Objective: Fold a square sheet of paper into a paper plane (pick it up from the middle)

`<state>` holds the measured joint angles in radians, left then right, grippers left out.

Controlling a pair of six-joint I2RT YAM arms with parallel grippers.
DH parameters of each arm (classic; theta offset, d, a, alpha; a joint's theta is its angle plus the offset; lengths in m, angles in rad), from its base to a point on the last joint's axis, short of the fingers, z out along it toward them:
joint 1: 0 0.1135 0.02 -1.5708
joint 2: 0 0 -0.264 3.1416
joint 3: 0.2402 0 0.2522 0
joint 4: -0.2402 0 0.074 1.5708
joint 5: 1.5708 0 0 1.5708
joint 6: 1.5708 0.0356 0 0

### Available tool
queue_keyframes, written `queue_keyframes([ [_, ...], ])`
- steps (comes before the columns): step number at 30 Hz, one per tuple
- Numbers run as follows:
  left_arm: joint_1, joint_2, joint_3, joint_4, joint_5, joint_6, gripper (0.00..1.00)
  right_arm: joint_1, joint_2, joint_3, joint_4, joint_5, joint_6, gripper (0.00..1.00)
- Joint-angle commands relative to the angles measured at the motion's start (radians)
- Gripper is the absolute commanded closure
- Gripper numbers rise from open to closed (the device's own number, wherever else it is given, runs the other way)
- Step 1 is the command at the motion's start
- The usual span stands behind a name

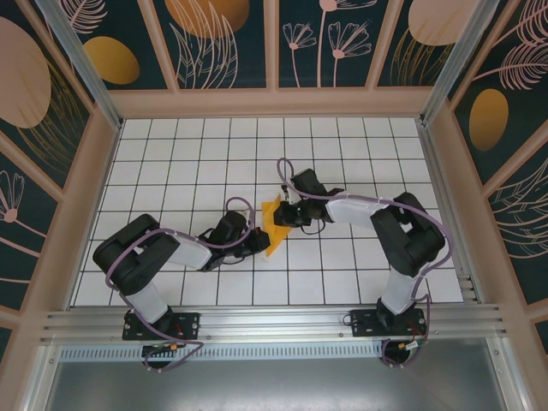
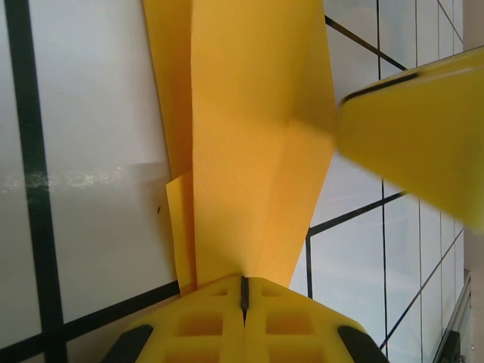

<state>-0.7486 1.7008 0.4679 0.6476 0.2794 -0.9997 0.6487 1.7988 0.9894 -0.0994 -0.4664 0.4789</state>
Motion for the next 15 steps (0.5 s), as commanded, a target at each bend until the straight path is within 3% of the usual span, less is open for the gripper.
queue_keyframes([
  [1,-0.008,0.061,-0.041,-0.123,-0.067,0.000,0.98,-0.001,0.044,-0.002,0.046,-0.070,-0.029,0.88],
  [15,-0.008,0.062,-0.051,-0.115,-0.060,0.001,0.98,-0.008,0.123,0.032,0.022,-0.062,-0.045,0.90],
])
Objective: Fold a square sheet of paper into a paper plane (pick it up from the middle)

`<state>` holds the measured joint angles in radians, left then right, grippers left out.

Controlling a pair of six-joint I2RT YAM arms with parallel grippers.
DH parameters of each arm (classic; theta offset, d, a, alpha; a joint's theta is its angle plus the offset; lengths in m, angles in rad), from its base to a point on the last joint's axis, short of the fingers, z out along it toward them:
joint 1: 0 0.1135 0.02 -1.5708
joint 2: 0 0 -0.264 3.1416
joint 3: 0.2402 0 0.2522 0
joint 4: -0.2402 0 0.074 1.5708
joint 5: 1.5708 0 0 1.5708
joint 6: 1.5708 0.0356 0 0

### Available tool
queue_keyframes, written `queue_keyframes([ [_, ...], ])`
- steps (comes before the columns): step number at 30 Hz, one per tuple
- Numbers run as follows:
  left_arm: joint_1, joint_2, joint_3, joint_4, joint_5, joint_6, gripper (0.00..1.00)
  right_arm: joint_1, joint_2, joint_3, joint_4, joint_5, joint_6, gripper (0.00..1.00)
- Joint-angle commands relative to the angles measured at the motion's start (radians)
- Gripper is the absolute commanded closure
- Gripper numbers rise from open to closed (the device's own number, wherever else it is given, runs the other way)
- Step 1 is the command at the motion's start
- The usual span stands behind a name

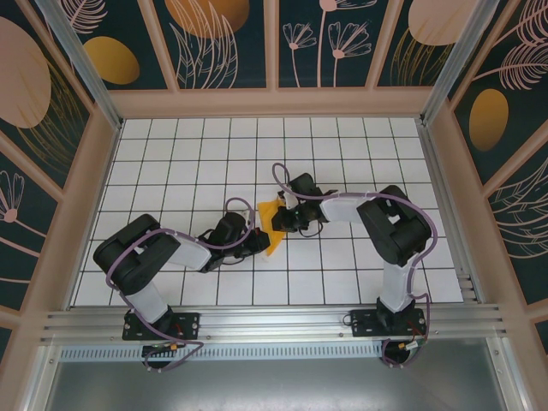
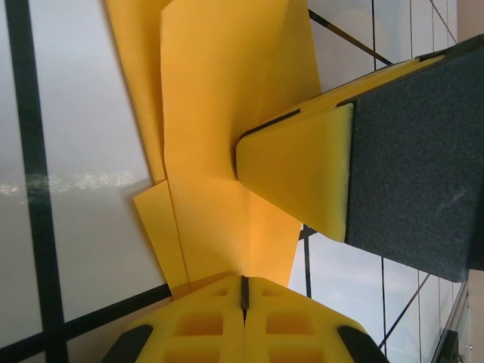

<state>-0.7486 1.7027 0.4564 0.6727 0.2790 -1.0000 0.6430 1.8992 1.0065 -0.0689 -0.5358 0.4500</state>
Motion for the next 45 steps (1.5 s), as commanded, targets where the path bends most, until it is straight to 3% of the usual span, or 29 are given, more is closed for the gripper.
queue_keyframes([
  [1,-0.008,0.059,-0.039,-0.140,-0.059,0.003,0.98,-0.001,0.011,0.017,-0.011,0.004,-0.015,0.90],
  [7,-0.008,0.058,-0.039,-0.140,-0.060,0.004,0.99,0.020,-0.059,0.002,-0.012,-0.033,-0.010,0.89],
  [13,-0.008,0.055,-0.038,-0.140,-0.058,0.003,0.98,0.033,-0.015,-0.006,0.001,-0.037,0.004,0.89],
  [24,-0.022,0.017,-0.041,-0.122,-0.016,0.018,0.94,0.036,0.071,0.011,-0.055,0.081,0.052,0.89],
  [45,-0.096,-0.056,-0.042,-0.176,0.007,0.017,0.90,0.037,0.115,0.017,-0.085,0.131,0.095,0.90],
])
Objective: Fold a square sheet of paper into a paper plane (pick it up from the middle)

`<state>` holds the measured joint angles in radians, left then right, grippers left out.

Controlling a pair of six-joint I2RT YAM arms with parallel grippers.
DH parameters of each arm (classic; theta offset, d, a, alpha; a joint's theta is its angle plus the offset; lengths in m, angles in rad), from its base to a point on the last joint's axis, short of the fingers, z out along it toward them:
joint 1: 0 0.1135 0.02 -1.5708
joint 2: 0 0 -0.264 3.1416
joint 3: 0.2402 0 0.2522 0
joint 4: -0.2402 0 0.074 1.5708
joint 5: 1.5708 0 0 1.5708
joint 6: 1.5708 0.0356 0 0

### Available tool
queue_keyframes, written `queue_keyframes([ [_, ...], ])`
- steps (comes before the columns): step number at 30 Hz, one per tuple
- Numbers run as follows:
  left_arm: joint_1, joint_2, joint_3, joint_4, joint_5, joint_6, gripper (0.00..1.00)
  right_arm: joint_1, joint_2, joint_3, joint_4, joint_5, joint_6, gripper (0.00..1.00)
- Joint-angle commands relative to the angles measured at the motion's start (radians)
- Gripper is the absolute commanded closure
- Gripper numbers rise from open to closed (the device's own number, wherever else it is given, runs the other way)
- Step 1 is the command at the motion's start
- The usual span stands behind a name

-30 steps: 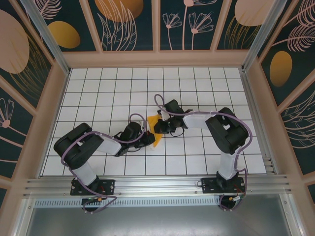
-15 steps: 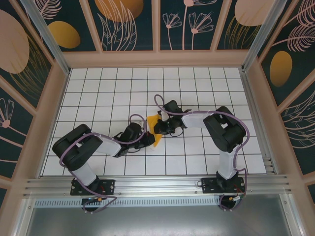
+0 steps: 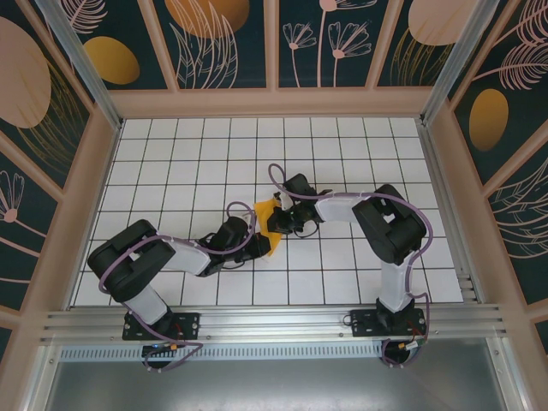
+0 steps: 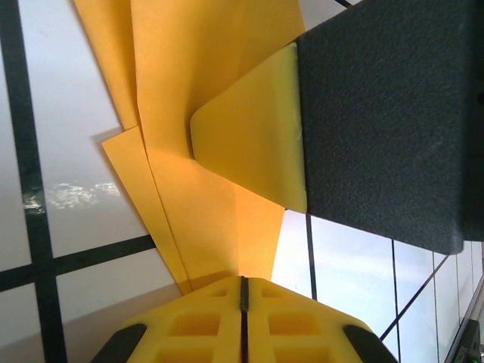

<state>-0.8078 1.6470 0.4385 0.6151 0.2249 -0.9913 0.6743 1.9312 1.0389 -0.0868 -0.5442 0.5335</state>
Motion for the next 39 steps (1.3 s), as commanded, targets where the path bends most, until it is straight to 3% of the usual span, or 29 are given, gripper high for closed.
queue_keyframes([
  [1,-0.041,0.000,-0.024,-0.122,0.059,0.006,0.90,0.006,0.083,-0.017,-0.067,0.141,0.011,0.90],
  [33,-0.174,-0.091,-0.026,-0.373,-0.044,0.003,0.92,0.007,0.093,-0.040,-0.054,0.184,0.039,0.91],
  [39,-0.167,-0.194,0.015,-0.414,-0.164,0.003,0.87,0.006,0.064,-0.046,-0.055,0.204,0.062,0.92],
])
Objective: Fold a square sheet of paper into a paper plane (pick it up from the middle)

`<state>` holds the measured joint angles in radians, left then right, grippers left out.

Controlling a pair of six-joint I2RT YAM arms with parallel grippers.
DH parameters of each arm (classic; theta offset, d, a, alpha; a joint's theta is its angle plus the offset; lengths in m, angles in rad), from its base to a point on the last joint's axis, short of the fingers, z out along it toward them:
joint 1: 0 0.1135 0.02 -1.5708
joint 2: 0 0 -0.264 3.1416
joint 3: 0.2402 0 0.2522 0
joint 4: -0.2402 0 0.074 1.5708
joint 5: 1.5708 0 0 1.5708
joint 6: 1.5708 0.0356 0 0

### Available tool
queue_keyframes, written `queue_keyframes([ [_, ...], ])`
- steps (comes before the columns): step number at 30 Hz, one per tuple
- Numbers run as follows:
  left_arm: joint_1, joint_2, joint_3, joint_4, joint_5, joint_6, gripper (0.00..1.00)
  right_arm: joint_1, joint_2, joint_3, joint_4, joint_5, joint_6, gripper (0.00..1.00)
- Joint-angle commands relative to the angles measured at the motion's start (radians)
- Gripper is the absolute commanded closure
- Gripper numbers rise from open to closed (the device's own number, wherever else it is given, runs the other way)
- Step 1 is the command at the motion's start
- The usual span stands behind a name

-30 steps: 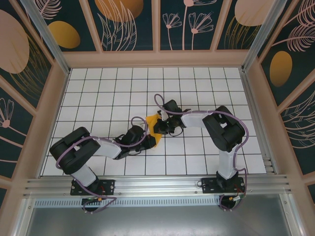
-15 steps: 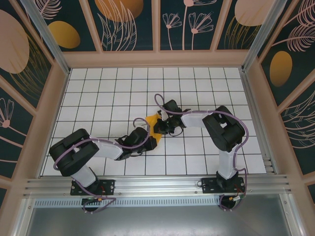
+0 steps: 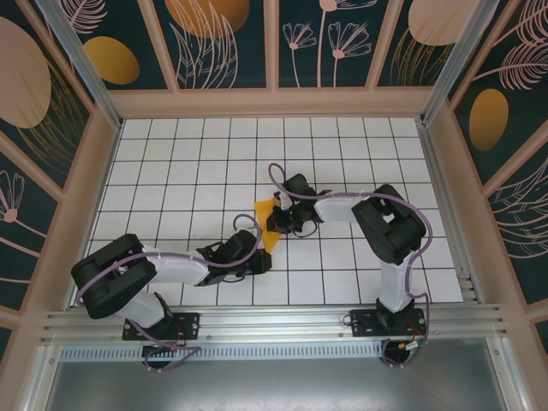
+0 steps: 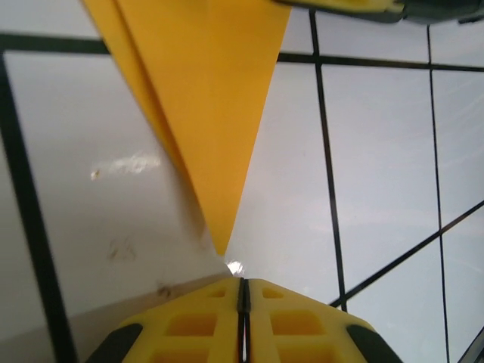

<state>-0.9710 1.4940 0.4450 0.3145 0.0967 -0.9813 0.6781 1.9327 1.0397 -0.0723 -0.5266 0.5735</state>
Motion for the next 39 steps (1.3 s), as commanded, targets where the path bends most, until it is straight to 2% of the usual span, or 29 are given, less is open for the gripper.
queue_keyframes([
  [1,0.005,-0.057,0.021,-0.126,-0.059,-0.004,0.86,0.003,0.051,-0.050,-0.073,0.195,0.035,0.91],
  [9,0.100,-0.174,0.014,-0.124,-0.139,0.006,0.81,0.019,-0.062,-0.154,-0.056,0.309,0.262,0.92],
  [13,0.122,-0.166,-0.005,-0.042,-0.109,-0.003,0.80,0.055,-0.126,-0.207,0.001,0.331,0.427,0.92],
  [18,0.129,-0.127,-0.013,0.095,-0.055,-0.013,0.79,0.077,-0.168,-0.196,0.032,0.324,0.534,0.93],
  [26,0.135,0.007,0.003,0.253,0.038,-0.026,0.81,0.074,-0.181,-0.208,0.101,0.245,0.552,0.92],
  [34,0.145,0.092,0.053,0.250,0.021,-0.002,0.87,0.059,-0.202,-0.212,0.130,0.204,0.508,0.90],
  [39,0.146,0.136,0.061,0.274,0.047,-0.006,0.90,0.045,-0.200,-0.227,0.161,0.164,0.495,0.90],
])
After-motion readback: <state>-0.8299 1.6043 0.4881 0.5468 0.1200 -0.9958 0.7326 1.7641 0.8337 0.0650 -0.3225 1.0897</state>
